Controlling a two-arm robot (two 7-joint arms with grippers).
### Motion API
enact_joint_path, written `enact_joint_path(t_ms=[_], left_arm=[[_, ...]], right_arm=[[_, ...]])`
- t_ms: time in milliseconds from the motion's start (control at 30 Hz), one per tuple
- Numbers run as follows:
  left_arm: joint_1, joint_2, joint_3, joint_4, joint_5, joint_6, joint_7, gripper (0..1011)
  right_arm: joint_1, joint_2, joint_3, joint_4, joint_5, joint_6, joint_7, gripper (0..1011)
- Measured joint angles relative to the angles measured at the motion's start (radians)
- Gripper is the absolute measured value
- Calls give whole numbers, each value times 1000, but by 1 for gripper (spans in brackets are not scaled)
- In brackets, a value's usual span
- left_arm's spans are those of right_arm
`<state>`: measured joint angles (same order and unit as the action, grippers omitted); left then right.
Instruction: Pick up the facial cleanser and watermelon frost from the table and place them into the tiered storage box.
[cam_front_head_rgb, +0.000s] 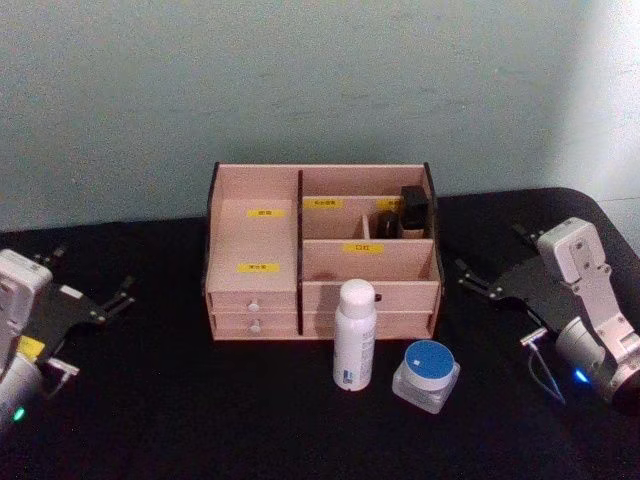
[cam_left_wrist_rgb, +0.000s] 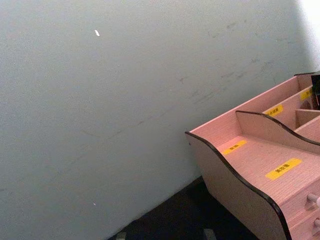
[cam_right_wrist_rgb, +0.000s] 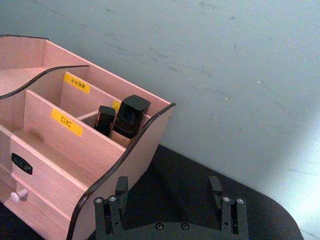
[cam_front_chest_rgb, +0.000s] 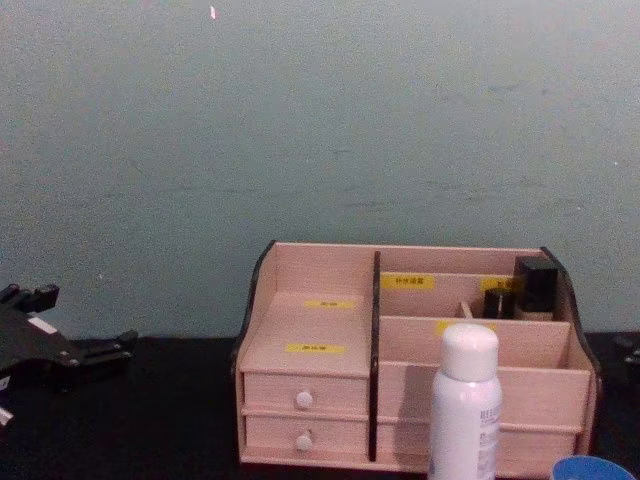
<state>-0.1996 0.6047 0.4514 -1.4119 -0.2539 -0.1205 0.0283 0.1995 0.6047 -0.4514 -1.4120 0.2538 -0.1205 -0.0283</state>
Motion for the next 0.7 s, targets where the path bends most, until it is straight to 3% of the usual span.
enact_joint_path(t_ms=[700], left_arm=[[0,0,0,0,0,0,0,1001]], right_arm=[[0,0,0,0,0,0,0,1002]])
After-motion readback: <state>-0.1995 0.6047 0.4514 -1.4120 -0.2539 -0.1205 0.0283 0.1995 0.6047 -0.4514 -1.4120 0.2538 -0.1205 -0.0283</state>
